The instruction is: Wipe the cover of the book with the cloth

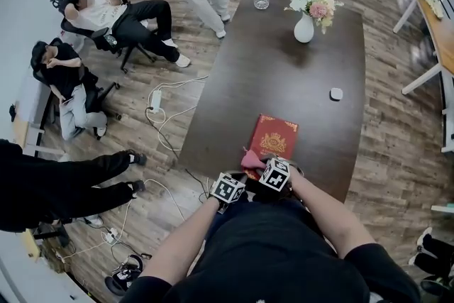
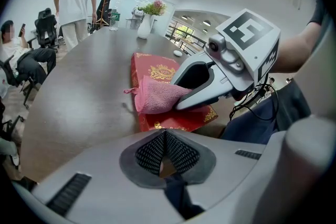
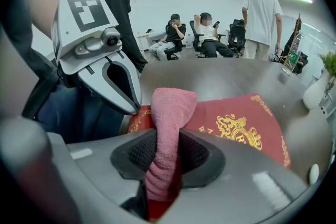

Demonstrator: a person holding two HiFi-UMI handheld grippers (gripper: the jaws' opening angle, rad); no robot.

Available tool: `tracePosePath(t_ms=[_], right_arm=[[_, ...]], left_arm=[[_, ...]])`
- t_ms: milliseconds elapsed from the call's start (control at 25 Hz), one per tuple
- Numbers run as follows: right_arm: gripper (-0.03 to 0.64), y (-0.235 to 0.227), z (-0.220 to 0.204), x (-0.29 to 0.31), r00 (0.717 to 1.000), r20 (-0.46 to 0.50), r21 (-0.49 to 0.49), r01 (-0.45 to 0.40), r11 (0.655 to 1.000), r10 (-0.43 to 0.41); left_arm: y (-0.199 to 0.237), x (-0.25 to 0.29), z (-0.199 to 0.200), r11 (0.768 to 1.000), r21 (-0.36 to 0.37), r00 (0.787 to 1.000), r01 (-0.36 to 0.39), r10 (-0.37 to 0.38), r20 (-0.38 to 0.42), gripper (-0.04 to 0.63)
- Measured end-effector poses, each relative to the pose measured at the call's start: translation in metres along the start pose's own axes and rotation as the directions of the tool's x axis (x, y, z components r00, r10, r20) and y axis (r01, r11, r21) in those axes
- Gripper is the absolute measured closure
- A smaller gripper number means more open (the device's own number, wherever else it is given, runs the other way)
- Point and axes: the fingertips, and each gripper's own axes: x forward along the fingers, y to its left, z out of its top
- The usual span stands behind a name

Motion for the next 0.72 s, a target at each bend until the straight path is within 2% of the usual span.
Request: tracePosePath(t_ms=[720], right_arm=[[0.495, 0.0, -0.016, -0.01, 1.0, -0.01, 0.007, 0.007, 1.0, -0.007]], left_arm=[[0.0, 0.0, 0.001, 1.0, -0.009, 1.0, -0.005, 0.005, 0.007, 0.6]])
